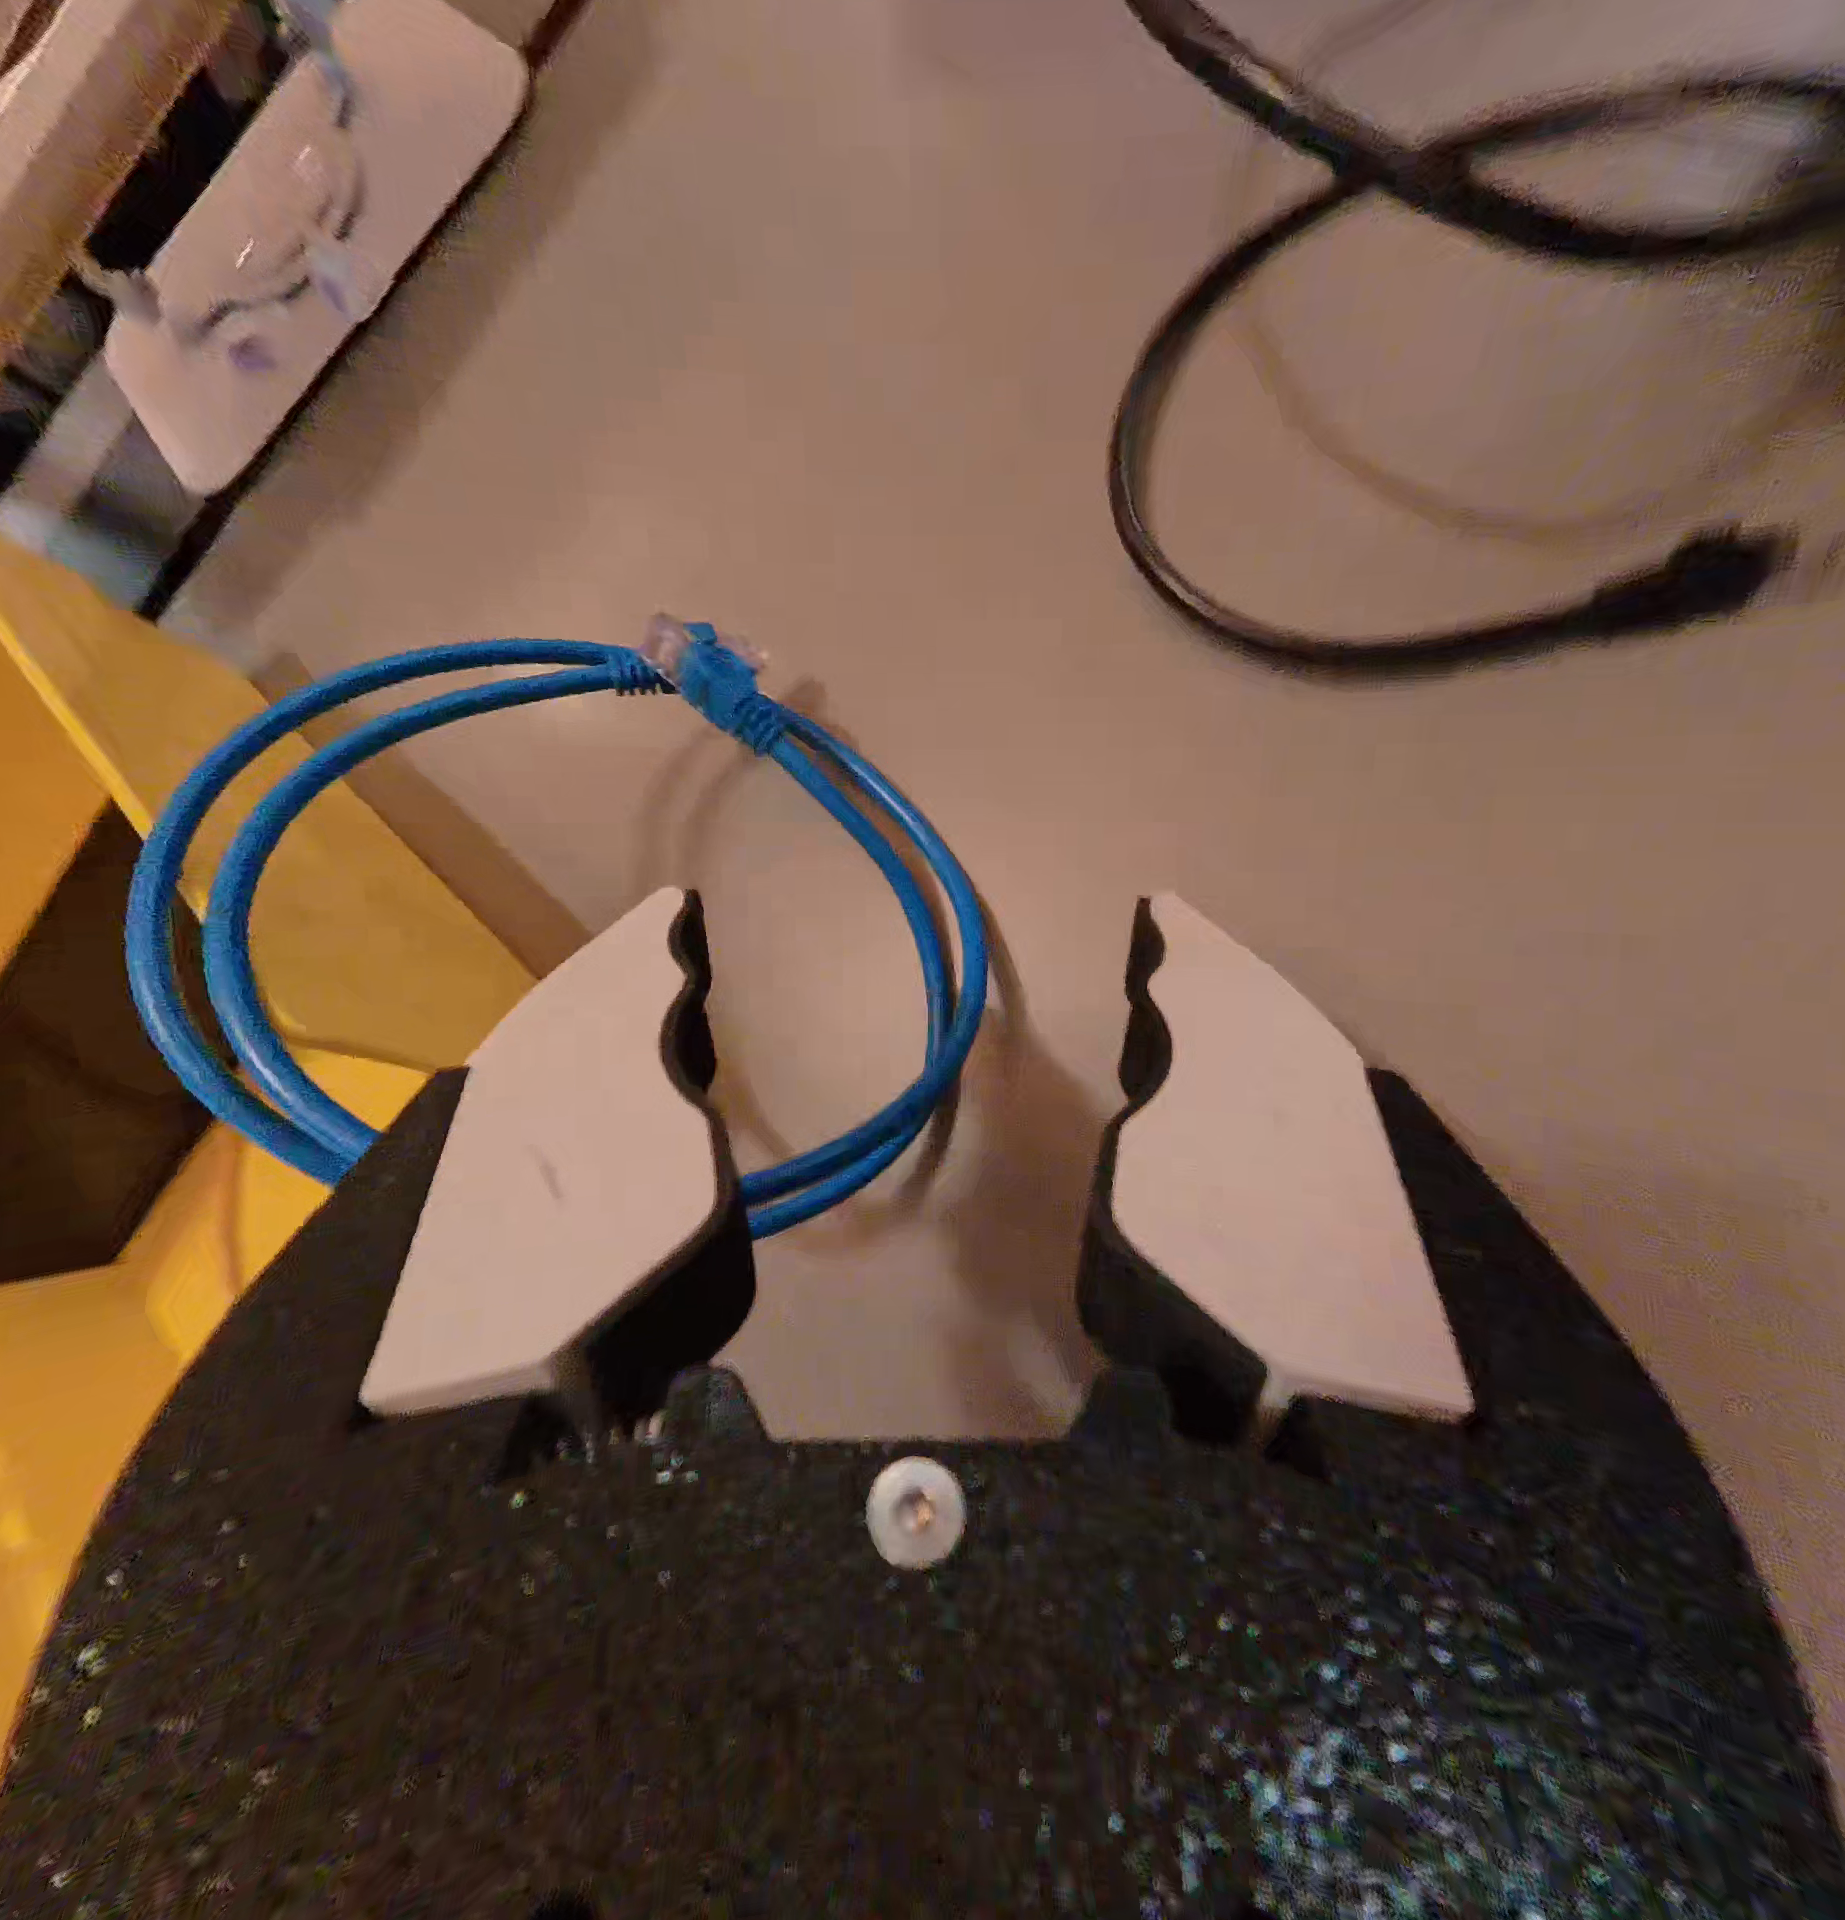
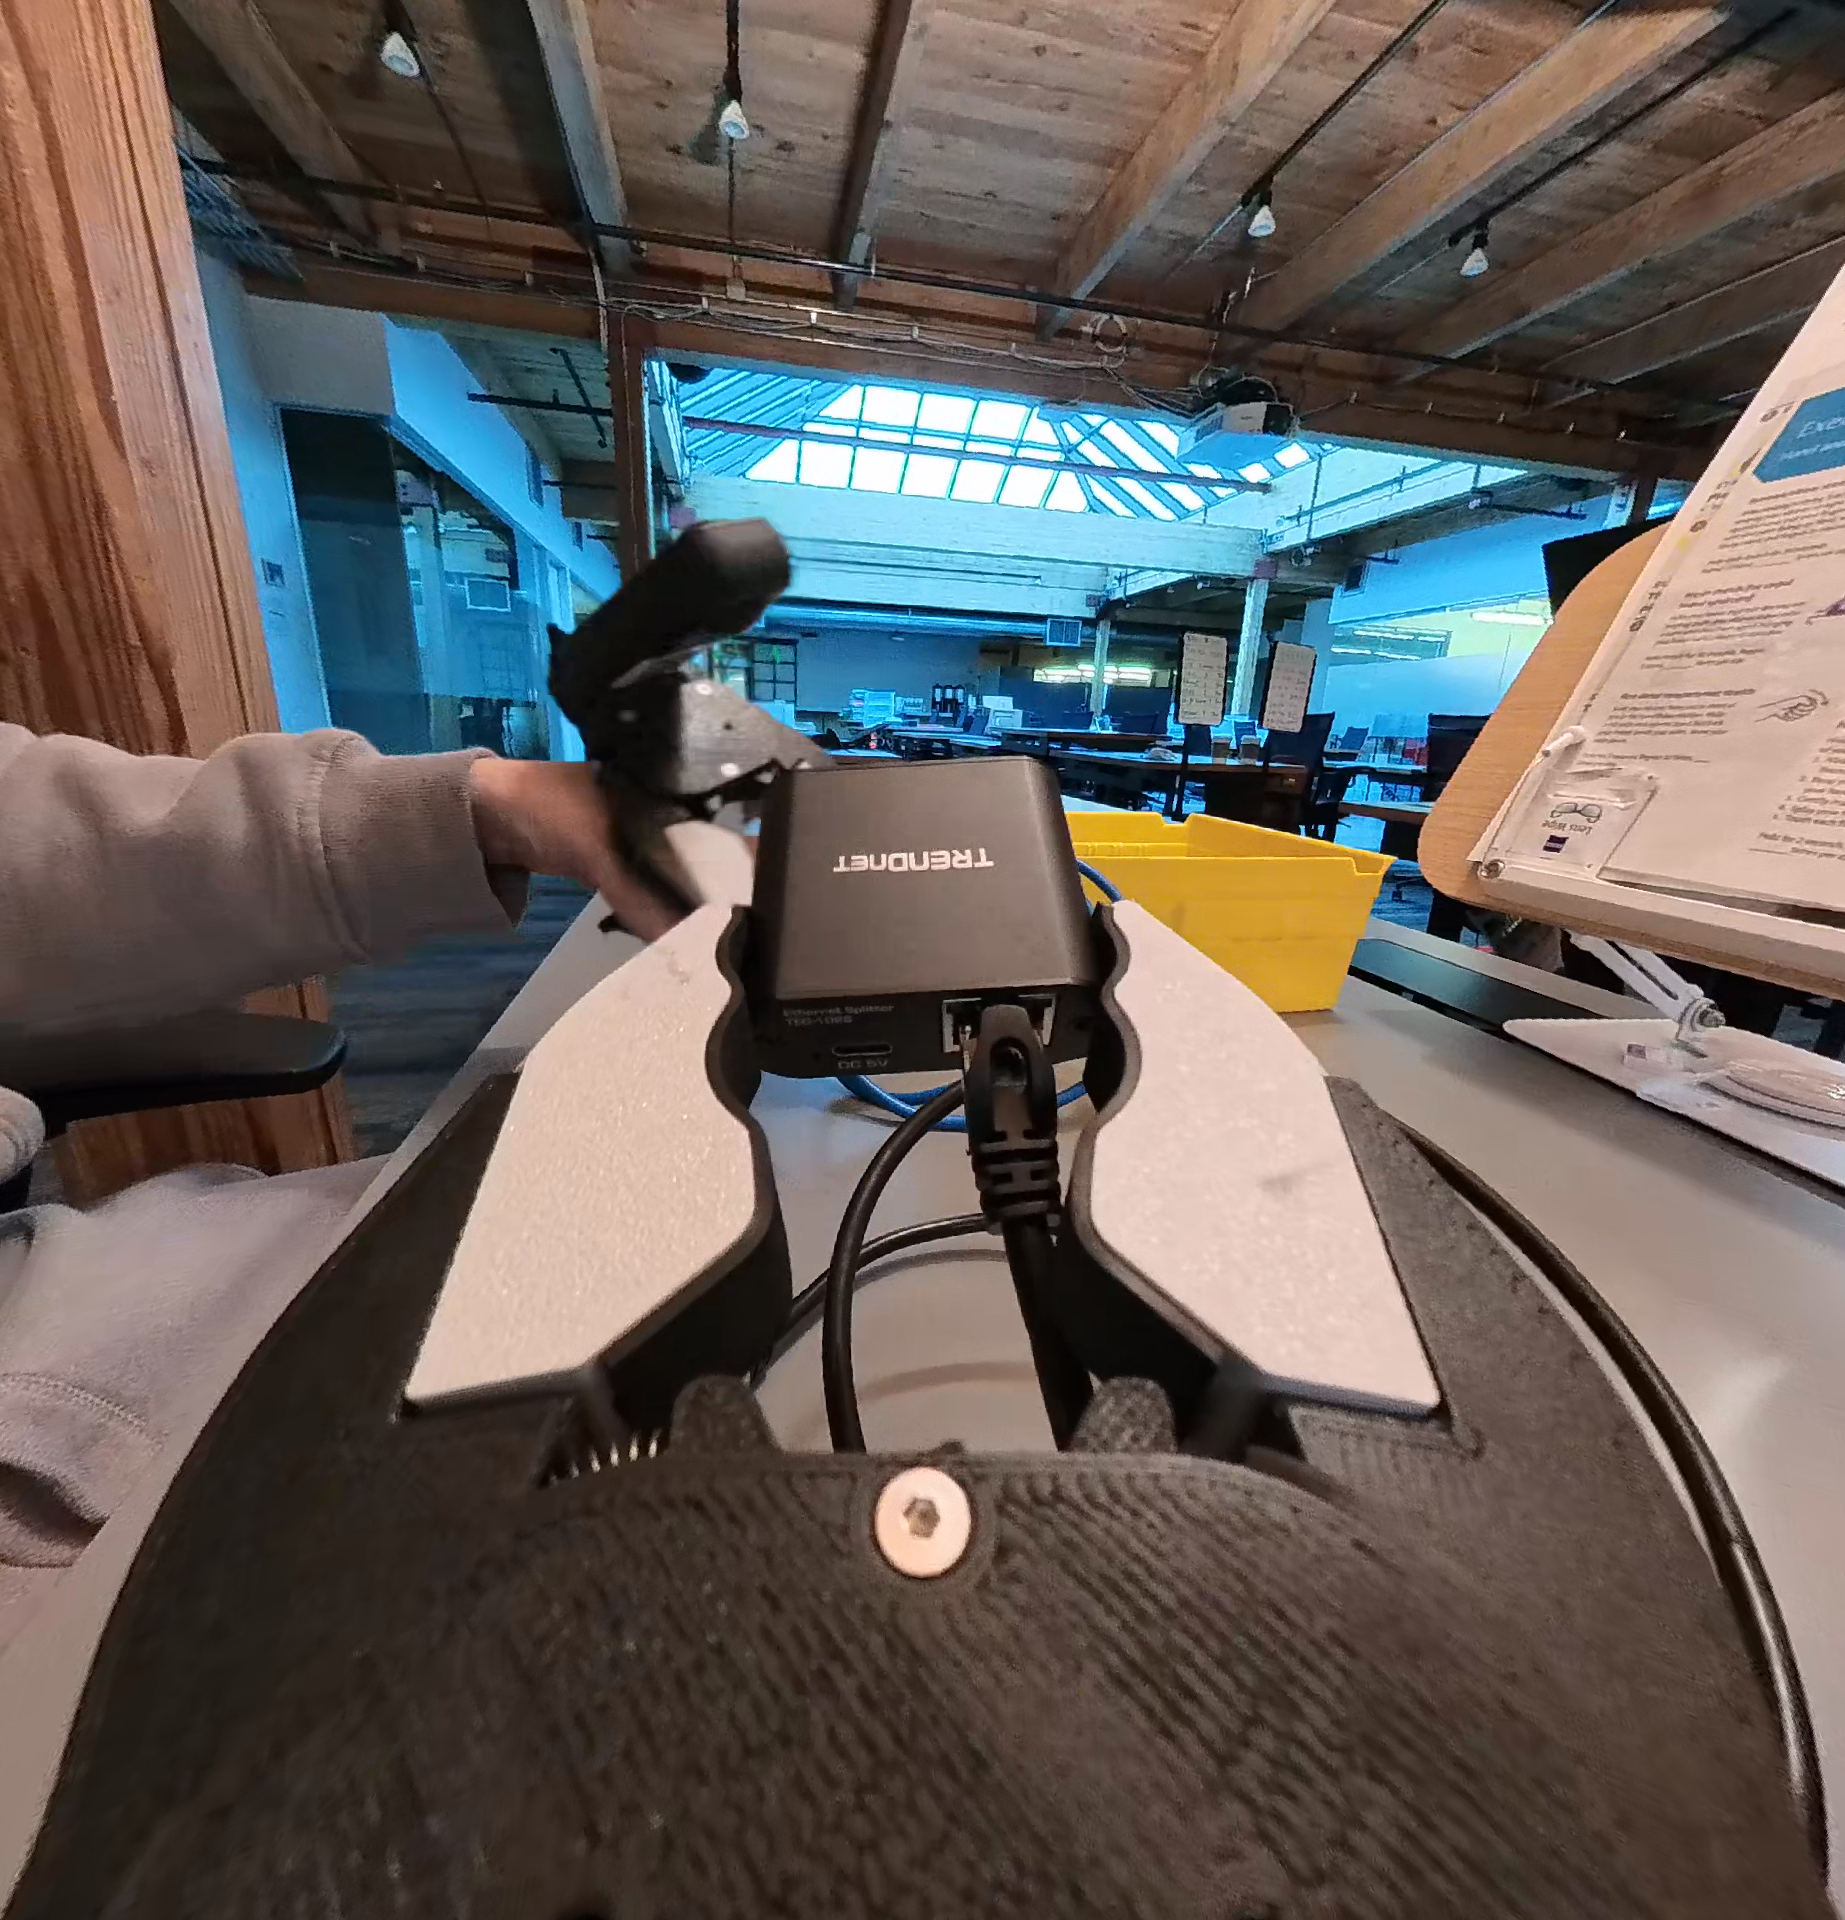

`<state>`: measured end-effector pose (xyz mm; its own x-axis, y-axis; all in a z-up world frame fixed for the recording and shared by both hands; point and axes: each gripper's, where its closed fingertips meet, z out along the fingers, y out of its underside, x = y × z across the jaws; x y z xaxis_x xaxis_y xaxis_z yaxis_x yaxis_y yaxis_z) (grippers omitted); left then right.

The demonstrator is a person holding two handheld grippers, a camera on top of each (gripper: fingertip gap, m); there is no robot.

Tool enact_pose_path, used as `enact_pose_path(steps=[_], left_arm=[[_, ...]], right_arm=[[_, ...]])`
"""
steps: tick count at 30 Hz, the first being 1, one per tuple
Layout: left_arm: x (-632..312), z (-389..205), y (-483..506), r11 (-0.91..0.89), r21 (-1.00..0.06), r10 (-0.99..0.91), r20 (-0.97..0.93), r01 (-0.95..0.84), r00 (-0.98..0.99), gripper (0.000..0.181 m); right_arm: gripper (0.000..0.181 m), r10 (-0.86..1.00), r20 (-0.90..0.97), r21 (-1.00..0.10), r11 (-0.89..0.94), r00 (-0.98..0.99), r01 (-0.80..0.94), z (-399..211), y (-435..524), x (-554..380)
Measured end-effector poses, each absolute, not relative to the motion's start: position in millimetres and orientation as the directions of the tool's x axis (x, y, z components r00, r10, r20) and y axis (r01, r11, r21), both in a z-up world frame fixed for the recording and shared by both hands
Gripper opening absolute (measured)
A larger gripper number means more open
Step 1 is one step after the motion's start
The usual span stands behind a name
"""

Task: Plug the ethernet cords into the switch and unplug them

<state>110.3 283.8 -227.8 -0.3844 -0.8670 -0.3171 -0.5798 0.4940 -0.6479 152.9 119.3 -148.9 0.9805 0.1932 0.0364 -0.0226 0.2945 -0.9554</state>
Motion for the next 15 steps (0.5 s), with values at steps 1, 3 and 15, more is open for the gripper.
enact_pose_path(steps=[1,3,15], left_arm=[[101.9,-233.4,284.7,0.618,-0.559,-0.786,-0.421,-0.553,-0.453,0.074],[93.6,-238.7,292.9,0.803,-0.344,-0.585,-0.614,-0.486,-0.53,0.08],[106.9,-257.3,334.7,0.899,0.296,0.034,-0.781,-0.322,-0.624,0.006]], right_arm=[[0.061,0.194,0.036,-0.956,0.293,0.98,-0.023,-149.1,119.5,152.8],[0.062,0.195,0.033,-0.956,0.292,0.98,-0.025,-149.1,119.7,153.1],[0.062,0.193,0.028,-0.953,0.303,0.981,-0.032,-148.1,118.1,154.3]])
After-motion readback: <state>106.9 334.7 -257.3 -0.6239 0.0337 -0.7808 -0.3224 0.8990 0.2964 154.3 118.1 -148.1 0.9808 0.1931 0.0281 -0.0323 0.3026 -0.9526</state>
